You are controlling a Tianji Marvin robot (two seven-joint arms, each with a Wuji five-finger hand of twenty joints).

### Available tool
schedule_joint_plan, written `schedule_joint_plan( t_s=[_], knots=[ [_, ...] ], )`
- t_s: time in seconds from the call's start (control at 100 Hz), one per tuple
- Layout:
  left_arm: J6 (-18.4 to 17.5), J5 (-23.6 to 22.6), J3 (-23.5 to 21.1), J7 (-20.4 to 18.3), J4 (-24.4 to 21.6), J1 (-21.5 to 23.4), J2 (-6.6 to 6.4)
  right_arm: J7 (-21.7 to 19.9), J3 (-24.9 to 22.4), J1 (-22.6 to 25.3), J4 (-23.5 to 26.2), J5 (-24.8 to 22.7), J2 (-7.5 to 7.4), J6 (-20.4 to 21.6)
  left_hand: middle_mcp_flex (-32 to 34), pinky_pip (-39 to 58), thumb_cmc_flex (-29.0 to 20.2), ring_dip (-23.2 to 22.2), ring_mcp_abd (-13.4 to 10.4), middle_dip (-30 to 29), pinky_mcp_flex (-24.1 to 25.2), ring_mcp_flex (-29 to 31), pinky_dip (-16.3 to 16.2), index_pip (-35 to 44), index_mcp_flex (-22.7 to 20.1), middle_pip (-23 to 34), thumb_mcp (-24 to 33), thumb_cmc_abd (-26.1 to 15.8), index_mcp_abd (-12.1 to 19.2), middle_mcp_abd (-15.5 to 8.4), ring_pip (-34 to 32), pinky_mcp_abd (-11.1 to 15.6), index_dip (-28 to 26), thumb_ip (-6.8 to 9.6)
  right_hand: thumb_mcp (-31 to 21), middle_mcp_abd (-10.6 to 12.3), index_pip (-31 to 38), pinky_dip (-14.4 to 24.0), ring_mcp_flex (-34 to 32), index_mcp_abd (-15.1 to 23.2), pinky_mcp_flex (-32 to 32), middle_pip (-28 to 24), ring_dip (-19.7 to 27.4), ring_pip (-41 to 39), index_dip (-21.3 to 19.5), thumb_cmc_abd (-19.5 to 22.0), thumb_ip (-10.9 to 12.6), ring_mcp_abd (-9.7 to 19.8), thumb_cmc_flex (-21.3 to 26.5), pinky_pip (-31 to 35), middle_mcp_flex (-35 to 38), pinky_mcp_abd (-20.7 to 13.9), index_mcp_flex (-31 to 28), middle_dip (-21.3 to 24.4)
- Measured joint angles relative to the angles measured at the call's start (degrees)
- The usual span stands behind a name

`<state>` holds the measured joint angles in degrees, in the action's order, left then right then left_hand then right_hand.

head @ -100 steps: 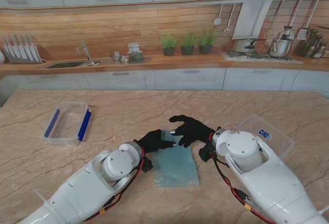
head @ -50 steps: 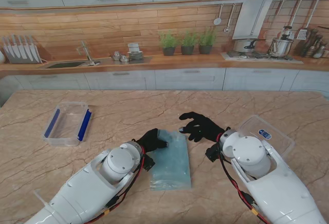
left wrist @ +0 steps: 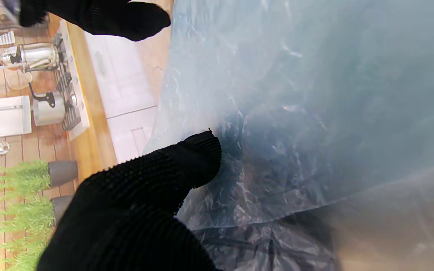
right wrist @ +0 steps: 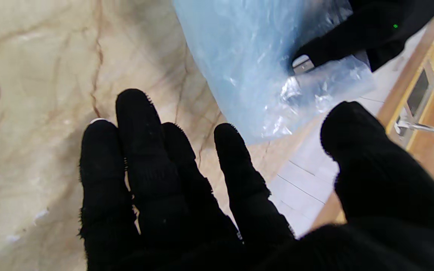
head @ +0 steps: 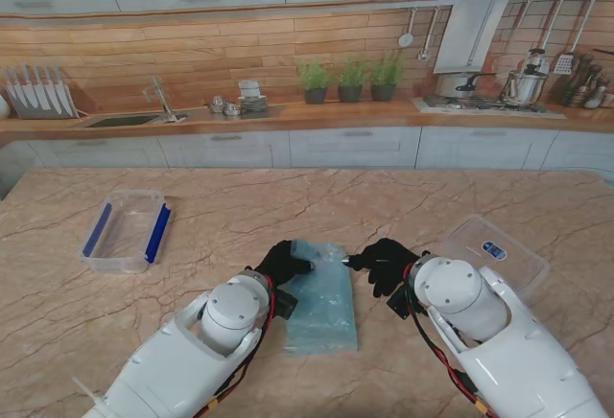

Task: Fold the bubble film and place it into the plastic crate

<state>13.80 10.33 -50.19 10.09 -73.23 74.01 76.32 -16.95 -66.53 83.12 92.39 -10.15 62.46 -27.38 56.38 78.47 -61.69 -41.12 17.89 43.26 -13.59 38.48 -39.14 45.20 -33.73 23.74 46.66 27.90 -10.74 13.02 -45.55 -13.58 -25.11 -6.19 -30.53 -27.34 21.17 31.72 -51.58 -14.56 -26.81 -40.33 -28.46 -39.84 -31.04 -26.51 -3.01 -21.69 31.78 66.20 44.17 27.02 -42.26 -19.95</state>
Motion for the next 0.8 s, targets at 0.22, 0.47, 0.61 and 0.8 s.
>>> schedule_joint_plan(
  t_s=[0.22, 0.47, 0.61, 0.8],
  knots=[
    [-0.1, 2.1, -0.4, 0.5, -0.7, 0.7, -0.02, 0.1, 5.2, -4.0, -4.0, 0.3, 0.06, -4.0, -2.3, 0.0, -0.7, 0.0, 0.3, 0.0, 2.3, -2.4, 0.0, 0.0, 1.1, 0.0, -0.6, -0.3, 0.0, 0.0, 0.4, 0.2, 0.0, -0.48, 0.7, -0.9, -0.7, -0.4, -1.5, -1.8, -0.7, 0.0, 0.1, -0.4, -0.6, 2.5, 0.0, -0.7, 0.0, 1.2, 1.7, 1.6, -1.2, 0.0],
    [0.2, 6.1, -1.7, 3.0, -1.5, 1.9, 0.61, 0.0, 9.2, -7.9, -7.3, 1.1, 0.71, -6.6, -2.9, -0.9, -2.1, 1.5, 0.3, -2.3, 2.7, -3.1, 0.0, 0.1, 1.1, 0.2, -5.1, -4.8, 0.0, 0.1, 0.9, 0.2, 0.2, -1.01, 1.2, -1.1, -1.5, -0.9, -3.3, -3.1, -2.0, -4.3, 0.8, -0.6, -0.6, 3.0, 0.0, -1.3, 0.0, 1.8, 3.6, 3.0, -3.2, -2.0],
    [0.4, 6.8, -2.0, 4.1, -1.7, 2.2, 1.03, -0.1, 11.4, -10.0, -9.1, 4.3, 1.1, -6.8, -3.0, -1.3, -3.6, 7.1, 0.3, -7.8, 2.2, -2.8, 0.1, 0.8, 1.1, 0.9, -10.3, -8.1, 0.0, 0.8, 1.5, 0.3, 1.5, -1.01, 1.2, -0.2, -1.4, -2.8, -3.3, -2.6, -1.7, -4.7, 1.5, -0.5, -0.7, 3.0, 0.0, -1.3, 0.0, 3.8, 4.1, 3.1, -3.3, -2.3],
    [0.4, 7.8, -2.1, 5.0, -2.0, 2.5, 1.32, 0.1, 12.5, -12.2, -11.6, 9.2, 2.32, -6.9, -6.3, -3.0, -6.6, 11.3, 0.3, -12.8, 2.5, -3.1, 2.6, 0.9, 3.7, 1.5, -17.1, -11.1, 0.1, 1.6, 4.9, 0.5, 1.7, -1.01, 0.9, 1.7, -2.1, -4.8, 0.4, -1.9, 0.5, -1.0, 2.9, 3.9, -0.6, 2.3, 0.0, -1.2, 1.6, 6.0, 4.2, 3.1, -2.9, -1.5]
  ],
)
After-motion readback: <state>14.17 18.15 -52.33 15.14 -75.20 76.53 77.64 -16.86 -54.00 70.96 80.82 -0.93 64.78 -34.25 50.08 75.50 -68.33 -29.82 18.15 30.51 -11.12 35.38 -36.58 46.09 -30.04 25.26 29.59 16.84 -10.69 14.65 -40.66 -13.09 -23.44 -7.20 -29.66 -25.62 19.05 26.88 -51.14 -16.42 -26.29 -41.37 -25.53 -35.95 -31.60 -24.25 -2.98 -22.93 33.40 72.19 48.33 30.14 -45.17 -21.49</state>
